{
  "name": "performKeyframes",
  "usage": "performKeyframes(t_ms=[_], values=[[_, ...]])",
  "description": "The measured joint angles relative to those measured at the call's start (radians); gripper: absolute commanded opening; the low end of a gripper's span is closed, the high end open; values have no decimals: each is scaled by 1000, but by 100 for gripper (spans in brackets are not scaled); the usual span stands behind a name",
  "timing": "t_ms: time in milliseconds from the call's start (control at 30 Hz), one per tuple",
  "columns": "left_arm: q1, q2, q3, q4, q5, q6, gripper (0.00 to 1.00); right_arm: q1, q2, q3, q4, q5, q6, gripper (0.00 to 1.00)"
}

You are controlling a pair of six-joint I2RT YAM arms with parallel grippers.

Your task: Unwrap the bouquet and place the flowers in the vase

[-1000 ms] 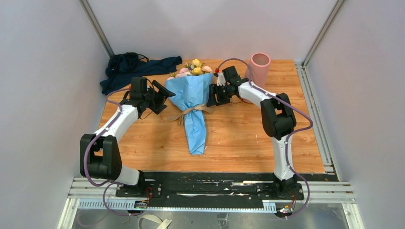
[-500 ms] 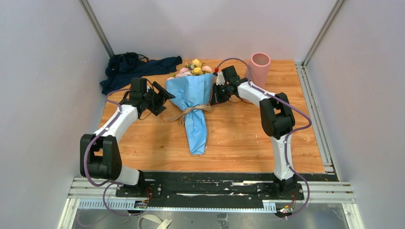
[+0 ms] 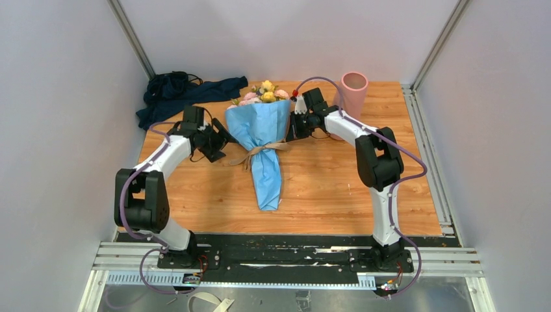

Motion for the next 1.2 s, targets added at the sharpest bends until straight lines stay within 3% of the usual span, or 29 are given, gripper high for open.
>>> performKeyframes(t_ms=[133,467,633,767,1200], values=[[-4,-36,-145,26,35,-155,77,0,0,1,-1,-1,0,0],[-27,-217,-296,125,-19,-513,73,0,0,0,-7,-5,-1,0],[-29,-195,-372,239,-35,-631,71,0,-3,-17,-11,-6,-3,0],[-40,-173,-417,278,-56,-697,64,0,-3,-27,-23,-7,-9,0],[-60,-50,-435,448,-68,-755,67,-1,-32,-52,-49,-11,-19,0]])
